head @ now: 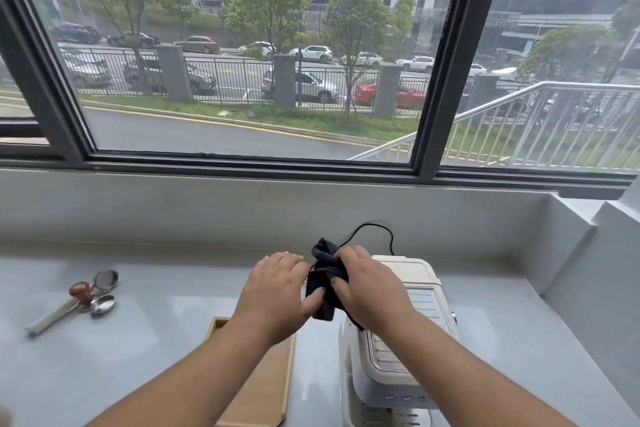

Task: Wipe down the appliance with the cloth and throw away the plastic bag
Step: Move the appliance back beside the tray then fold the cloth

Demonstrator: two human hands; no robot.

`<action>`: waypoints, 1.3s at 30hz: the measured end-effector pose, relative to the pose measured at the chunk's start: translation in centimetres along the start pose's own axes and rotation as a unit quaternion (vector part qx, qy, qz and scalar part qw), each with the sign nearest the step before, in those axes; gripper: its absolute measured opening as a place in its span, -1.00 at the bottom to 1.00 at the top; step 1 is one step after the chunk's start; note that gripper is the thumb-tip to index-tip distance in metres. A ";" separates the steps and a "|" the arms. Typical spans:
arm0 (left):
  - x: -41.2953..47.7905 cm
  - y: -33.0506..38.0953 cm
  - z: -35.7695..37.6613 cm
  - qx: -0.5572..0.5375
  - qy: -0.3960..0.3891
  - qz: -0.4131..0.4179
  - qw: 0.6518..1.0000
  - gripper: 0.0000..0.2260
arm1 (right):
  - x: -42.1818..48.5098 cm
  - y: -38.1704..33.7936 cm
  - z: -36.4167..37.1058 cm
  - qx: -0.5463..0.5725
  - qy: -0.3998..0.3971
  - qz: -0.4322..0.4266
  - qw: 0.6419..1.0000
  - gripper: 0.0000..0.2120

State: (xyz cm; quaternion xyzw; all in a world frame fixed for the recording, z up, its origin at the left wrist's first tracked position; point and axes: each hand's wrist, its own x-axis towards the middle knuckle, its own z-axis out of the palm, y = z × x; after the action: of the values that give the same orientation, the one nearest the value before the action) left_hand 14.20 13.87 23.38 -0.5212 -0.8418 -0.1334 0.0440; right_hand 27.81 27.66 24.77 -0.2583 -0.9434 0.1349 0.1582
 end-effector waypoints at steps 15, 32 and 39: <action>-0.5 -11.4 -4.2 -0.059 0.081 -0.081 0.992 -0.85 | 6.4 -8.8 2.6 -0.043 -0.003 -0.092 0.995 -0.69; -0.7 -21.7 -5.5 -0.140 0.007 -0.178 0.974 -0.48 | 10.3 -15.6 2.8 0.317 -0.095 0.096 0.939 -0.49; -1.7 -23.6 -5.1 -0.261 0.000 -0.213 0.941 -0.48 | 10.7 -17.2 1.2 0.566 -0.161 0.152 0.794 -0.51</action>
State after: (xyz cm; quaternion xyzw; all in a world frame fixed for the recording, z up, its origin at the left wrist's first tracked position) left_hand -6.37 1.05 23.64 -0.3225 -0.8688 -0.3551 -0.1228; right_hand 10.99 18.83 31.88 -0.2369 -0.6594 0.7065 0.0993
